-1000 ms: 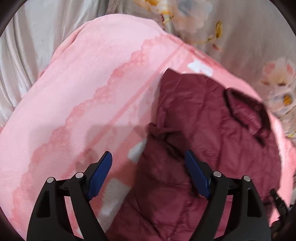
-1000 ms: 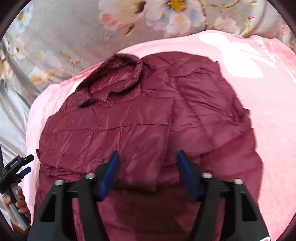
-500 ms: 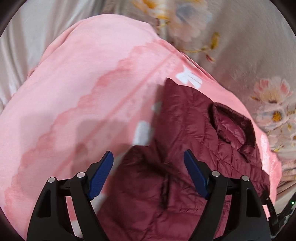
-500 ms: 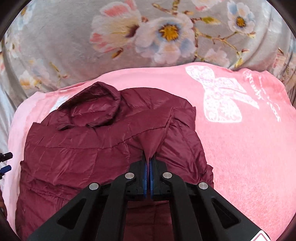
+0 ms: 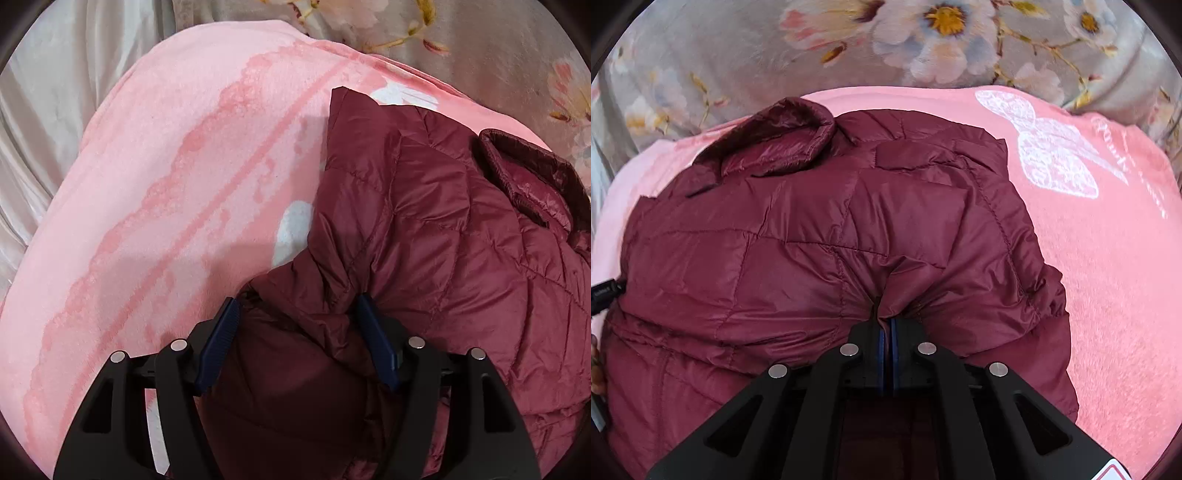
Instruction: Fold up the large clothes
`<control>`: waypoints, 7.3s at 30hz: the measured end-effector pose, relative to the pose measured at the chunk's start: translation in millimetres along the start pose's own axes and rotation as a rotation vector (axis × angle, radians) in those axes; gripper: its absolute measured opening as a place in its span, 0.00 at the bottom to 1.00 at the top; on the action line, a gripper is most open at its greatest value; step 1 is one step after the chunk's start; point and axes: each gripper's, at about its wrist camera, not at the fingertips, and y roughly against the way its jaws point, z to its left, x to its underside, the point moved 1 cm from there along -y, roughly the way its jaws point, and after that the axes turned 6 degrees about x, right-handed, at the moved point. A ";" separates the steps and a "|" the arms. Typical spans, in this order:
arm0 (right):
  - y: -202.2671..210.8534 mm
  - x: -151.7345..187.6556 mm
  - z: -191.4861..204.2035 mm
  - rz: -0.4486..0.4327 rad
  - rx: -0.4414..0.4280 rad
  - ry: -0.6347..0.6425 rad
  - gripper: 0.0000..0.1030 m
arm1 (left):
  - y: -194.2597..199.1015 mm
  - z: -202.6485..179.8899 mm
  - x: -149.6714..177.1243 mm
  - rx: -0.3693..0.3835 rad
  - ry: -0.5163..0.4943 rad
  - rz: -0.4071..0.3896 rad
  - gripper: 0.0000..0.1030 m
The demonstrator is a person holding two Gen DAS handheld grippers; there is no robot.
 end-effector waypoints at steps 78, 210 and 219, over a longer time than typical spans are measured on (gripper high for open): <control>-46.1 -97.4 31.9 0.145 -0.572 -0.587 0.44 | -19.9 -130.4 -88.8 0.512 0.090 0.158 0.76; 177.6 195.8 -120.1 0.007 -0.263 -0.349 0.55 | 123.8 113.4 165.5 0.361 -0.033 0.119 0.56; 228.0 193.5 -114.3 -0.092 -0.347 -0.315 0.05 | 184.3 126.1 159.5 0.441 -0.041 0.053 0.05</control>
